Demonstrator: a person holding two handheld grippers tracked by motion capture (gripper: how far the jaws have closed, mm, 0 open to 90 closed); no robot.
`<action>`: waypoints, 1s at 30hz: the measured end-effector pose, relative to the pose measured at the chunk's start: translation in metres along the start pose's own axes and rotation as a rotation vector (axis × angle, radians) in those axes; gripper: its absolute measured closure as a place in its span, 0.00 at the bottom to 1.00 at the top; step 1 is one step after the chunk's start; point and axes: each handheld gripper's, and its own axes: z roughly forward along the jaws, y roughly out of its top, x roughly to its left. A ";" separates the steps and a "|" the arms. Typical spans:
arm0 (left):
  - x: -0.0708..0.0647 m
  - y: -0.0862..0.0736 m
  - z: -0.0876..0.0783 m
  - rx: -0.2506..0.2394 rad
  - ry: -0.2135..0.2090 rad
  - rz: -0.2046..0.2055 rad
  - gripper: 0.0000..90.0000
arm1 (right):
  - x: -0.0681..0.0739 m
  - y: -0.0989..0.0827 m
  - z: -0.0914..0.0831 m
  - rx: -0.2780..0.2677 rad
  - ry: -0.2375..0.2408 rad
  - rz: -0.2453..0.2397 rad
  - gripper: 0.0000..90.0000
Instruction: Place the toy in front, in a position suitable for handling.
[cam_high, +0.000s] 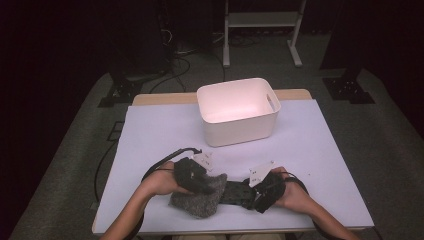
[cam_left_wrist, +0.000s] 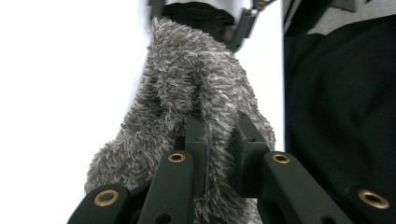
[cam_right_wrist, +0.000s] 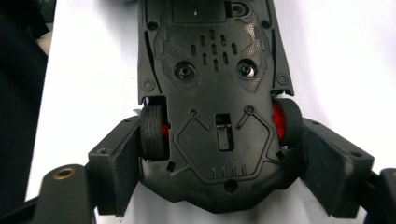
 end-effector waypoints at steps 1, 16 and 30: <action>0.001 0.001 0.001 0.002 0.007 -0.002 0.88 | 0.000 0.001 -0.001 -0.008 0.000 -0.002 0.23; 0.006 0.032 0.038 0.055 0.026 0.059 0.80 | -0.001 -0.007 0.000 -0.044 0.029 0.044 0.24; -0.007 0.040 0.028 0.039 0.094 0.095 0.61 | 0.000 -0.008 0.000 -0.056 0.024 0.057 0.24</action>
